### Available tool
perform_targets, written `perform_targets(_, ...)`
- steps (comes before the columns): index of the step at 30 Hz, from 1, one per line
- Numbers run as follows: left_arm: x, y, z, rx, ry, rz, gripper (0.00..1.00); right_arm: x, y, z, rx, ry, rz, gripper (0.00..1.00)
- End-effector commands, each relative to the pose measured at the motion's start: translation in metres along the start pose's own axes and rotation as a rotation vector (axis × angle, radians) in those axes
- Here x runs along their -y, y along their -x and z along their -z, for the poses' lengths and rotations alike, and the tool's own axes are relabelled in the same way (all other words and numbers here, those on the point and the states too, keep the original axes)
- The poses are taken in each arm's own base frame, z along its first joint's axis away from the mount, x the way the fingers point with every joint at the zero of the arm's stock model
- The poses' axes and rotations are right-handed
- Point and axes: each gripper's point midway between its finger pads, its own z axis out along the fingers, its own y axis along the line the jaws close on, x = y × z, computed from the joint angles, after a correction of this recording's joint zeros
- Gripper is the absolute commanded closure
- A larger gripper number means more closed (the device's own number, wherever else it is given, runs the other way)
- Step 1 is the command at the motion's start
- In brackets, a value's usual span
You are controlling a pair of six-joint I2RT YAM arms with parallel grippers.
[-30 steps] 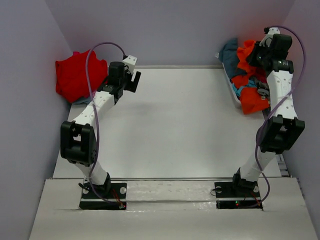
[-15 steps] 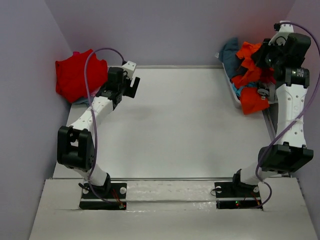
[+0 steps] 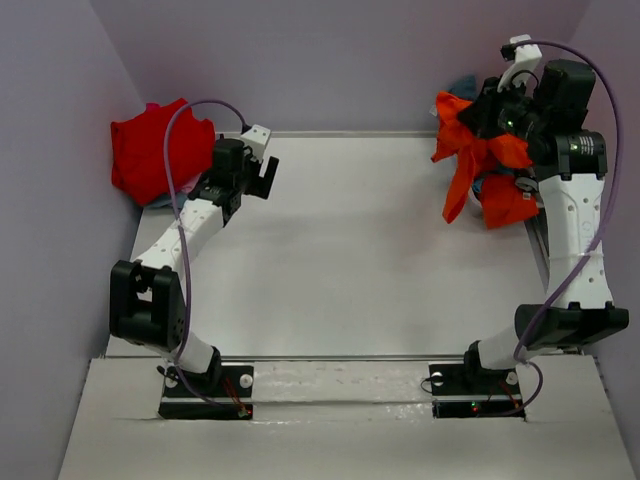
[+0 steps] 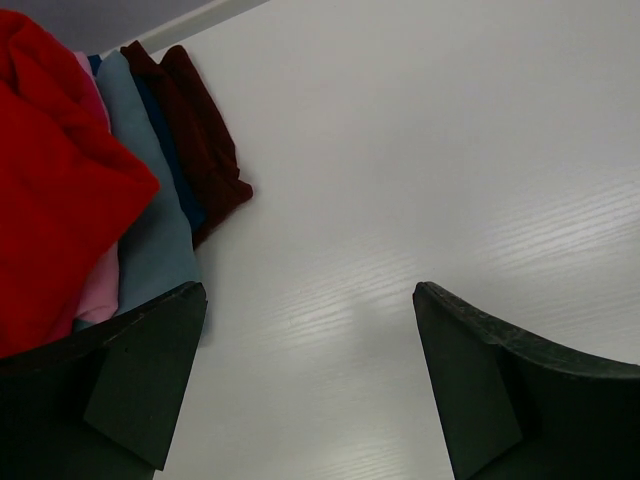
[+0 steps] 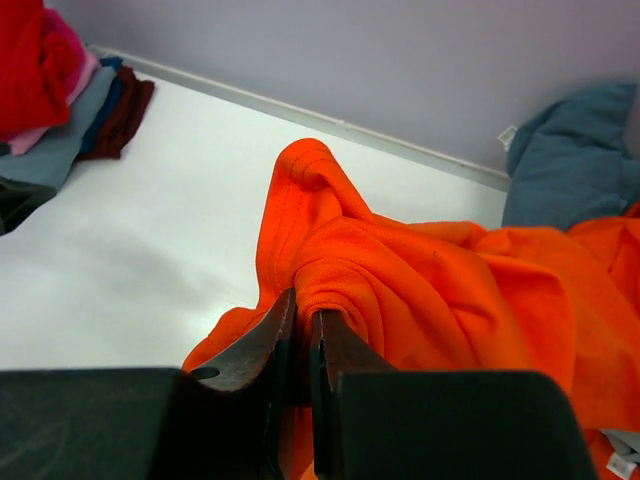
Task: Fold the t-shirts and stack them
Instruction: Grab the tshirt from the pile, then move the tshirt to the center of the board
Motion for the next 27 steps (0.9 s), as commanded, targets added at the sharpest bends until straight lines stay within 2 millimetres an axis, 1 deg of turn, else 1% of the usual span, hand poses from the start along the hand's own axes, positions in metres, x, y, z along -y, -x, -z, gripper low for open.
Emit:
perform_targets(1, -0.003, 0.019, 0.014, 0.080, 0.008, 0.011, 0.01, -0.038, 0.041, 0.038, 0.113, 0.076, 0.098, 0.93)
perform_targets(2, -0.003, 0.020, 0.015, 0.083, 0.009, 0.010, 0.01, -0.041, 0.042, 0.042, 0.117, 0.085, 0.100, 0.93)
perform_targets(3, -0.003, 0.020, 0.015, 0.083, 0.009, 0.008, 0.01, -0.050, 0.049, 0.048, 0.136, 0.104, 0.117, 0.93)
perform_targets(4, -0.003, 0.019, 0.015, 0.081, 0.009, 0.008, 0.01, -0.053, 0.052, 0.053, 0.146, 0.107, 0.128, 0.93)
perform_targets(5, -0.003, 0.018, 0.015, 0.080, 0.009, 0.009, 0.01, -0.061, 0.055, 0.058, 0.153, 0.121, 0.141, 0.93)
perform_targets(6, -0.003, 0.018, 0.016, 0.081, 0.009, 0.008, 0.01, -0.067, 0.062, 0.065, 0.173, 0.133, 0.159, 0.93)
perform_targets(7, -0.002, 0.016, 0.015, 0.079, 0.007, 0.008, 0.01, -0.074, 0.063, 0.070, 0.172, 0.152, 0.164, 0.93)
perform_targets(9, -0.001, 0.014, 0.014, 0.074, 0.006, 0.009, 0.01, -0.080, 0.067, 0.078, 0.183, 0.172, 0.180, 0.93)
perform_targets(10, 0.000, 0.012, 0.012, 0.068, 0.003, 0.010, 0.01, -0.087, 0.070, 0.086, 0.197, 0.187, 0.196, 0.93)
perform_targets(13, 0.001, 0.010, 0.009, 0.060, -0.001, 0.014, 0.01, -0.103, 0.068, 0.101, 0.213, 0.232, 0.226, 0.93)
perform_targets(15, 0.000, 0.010, 0.008, 0.055, 0.001, 0.015, 0.01, -0.111, 0.054, 0.099, 0.180, 0.282, 0.229, 0.93)
perform_targets(16, 0.001, 0.009, 0.007, 0.050, 0.000, 0.014, 0.01, -0.114, 0.043, 0.095, 0.149, 0.304, 0.229, 0.93)
perform_targets(17, 0.000, 0.010, 0.007, 0.051, 0.002, 0.015, 0.01, -0.118, 0.041, 0.095, 0.143, 0.317, 0.233, 0.93)
perform_targets(19, 0.000, 0.008, 0.005, 0.043, 0.005, 0.015, 0.01, -0.120, 0.023, 0.083, 0.088, 0.338, 0.229, 0.93)
perform_targets(20, -0.001, 0.010, 0.005, 0.045, 0.010, 0.014, 0.01, -0.120, 0.011, 0.076, 0.051, 0.342, 0.223, 0.93)
perform_targets(23, -0.002, 0.006, 0.003, 0.034, 0.016, 0.012, 0.01, -0.125, -0.004, 0.065, 0.011, 0.345, 0.250, 0.93)
perform_targets(24, -0.002, 0.004, 0.003, 0.030, 0.021, 0.007, 0.01, -0.126, -0.010, 0.058, -0.009, 0.321, 0.276, 0.93)
perform_targets(26, -0.003, 0.002, 0.002, 0.025, 0.025, 0.005, 0.01, -0.125, -0.015, 0.051, -0.033, 0.295, 0.293, 0.93)
perform_targets(27, -0.003, 0.002, 0.001, 0.021, 0.026, 0.004, 0.01, -0.120, -0.020, 0.041, -0.062, 0.272, 0.298, 0.93)
